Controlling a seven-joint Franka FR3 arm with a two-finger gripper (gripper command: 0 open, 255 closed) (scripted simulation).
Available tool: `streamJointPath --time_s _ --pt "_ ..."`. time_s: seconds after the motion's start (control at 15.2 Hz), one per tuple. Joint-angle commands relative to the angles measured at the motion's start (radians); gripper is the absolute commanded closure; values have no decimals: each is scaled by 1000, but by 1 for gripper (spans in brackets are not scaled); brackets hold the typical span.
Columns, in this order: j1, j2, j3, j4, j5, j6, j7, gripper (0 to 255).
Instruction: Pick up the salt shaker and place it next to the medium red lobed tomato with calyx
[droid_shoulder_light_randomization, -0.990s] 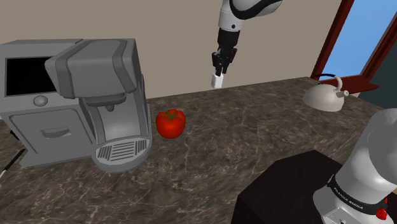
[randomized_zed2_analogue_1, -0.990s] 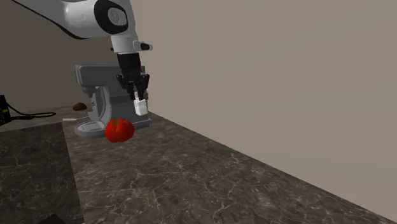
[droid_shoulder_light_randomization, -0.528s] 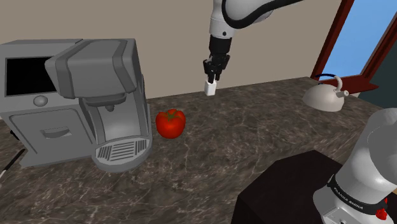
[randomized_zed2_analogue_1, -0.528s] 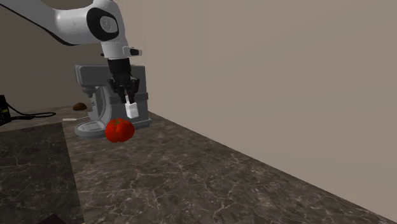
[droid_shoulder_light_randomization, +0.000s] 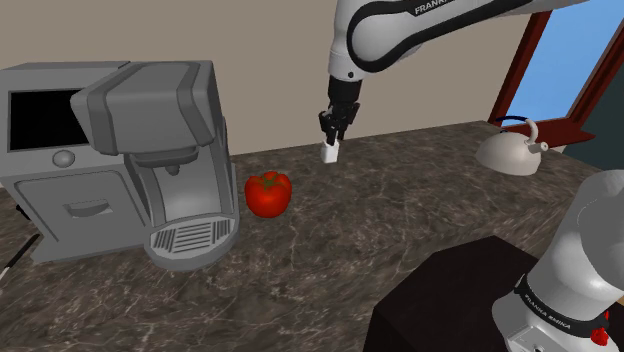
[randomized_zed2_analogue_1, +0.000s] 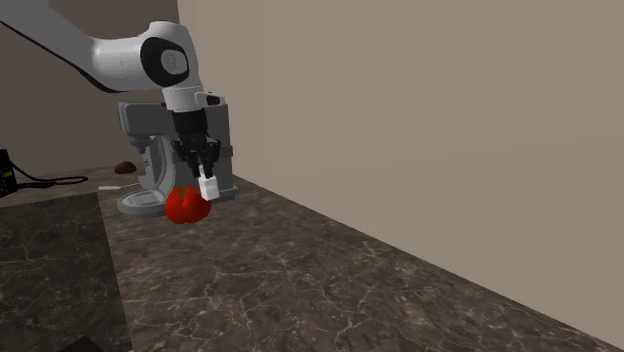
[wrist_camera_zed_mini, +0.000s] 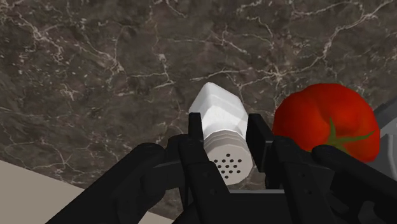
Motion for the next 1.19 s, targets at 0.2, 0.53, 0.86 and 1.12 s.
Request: streamJointPath --time_s 0.2,0.53,0.86,1.12 --pt "0 19 1 -49 -2 68 3 255" --pt "0 42 1 -92 -4 135 6 255" --pt "-1 71 1 -131 -7 202 10 255" --pt "-1 97 1 -158 -10 255 13 255"
